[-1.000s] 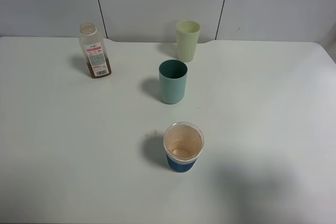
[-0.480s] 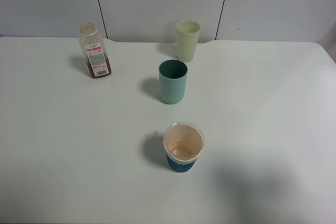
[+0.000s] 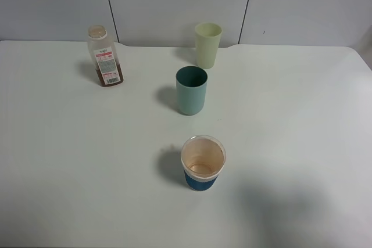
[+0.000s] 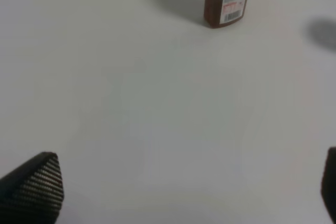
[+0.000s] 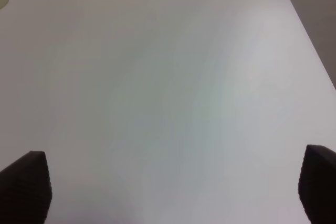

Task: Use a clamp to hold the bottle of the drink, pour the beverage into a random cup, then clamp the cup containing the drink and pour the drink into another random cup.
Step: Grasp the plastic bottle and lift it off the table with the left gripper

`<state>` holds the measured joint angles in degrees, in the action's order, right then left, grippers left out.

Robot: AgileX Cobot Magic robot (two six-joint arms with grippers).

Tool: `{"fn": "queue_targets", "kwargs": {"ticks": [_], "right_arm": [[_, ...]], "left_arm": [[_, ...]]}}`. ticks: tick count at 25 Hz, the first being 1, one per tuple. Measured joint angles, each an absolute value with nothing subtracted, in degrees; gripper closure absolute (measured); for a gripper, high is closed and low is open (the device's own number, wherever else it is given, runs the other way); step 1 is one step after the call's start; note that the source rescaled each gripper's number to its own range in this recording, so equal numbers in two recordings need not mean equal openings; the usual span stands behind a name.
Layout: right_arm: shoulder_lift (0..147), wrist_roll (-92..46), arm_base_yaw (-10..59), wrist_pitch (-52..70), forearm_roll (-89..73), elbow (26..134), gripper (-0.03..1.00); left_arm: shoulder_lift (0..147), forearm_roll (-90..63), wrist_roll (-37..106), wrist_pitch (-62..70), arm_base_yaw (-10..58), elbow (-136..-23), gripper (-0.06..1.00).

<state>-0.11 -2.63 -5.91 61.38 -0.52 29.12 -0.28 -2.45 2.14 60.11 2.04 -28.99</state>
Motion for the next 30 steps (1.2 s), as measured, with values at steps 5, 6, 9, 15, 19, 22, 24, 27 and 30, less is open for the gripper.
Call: {"fn": "queue_targets", "kwargs": {"ticks": [5, 6, 9, 15, 19, 22, 24, 27, 30], "right_arm": [[-0.1, -2.6, -5.9, 61.4, -0.5, 29.1, -0.03], [-0.1, -2.6, -5.9, 61.4, -0.5, 29.1, -0.03], [-0.1, -2.6, -5.9, 61.4, -0.5, 29.1, -0.03], [-0.1, -2.6, -5.9, 61.4, -0.5, 29.1, -0.03], [-0.1, -2.6, -5.9, 61.4, -0.5, 29.1, -0.03], [-0.1, -2.6, -5.9, 61.4, -0.5, 29.1, -0.03], [-0.1, -2.6, -5.9, 61.4, -0.5, 29.1, -0.03], [-0.1, -2.6, -5.9, 61.4, -0.5, 29.1, -0.03], [-0.1, -2.6, -5.9, 61.4, -0.5, 29.1, -0.03]], "left_arm": [[-0.3, -2.5, 2.1, 60.1, 2.0, -29.0, -0.06], [-0.3, -2.5, 2.1, 60.1, 2.0, -29.0, -0.06], [-0.3, -2.5, 2.1, 60.1, 2.0, -29.0, -0.06], [-0.3, -2.5, 2.1, 60.1, 2.0, -29.0, -0.06], [-0.3, -2.5, 2.1, 60.1, 2.0, -29.0, -0.06], [-0.3, -2.5, 2.1, 60.1, 2.0, -29.0, -0.06], [-0.3, -2.5, 2.1, 60.1, 2.0, -29.0, -0.06], [-0.3, -2.5, 2.1, 60.1, 2.0, -29.0, -0.06], [-0.3, -2.5, 2.1, 60.1, 2.0, -29.0, -0.06]]}}
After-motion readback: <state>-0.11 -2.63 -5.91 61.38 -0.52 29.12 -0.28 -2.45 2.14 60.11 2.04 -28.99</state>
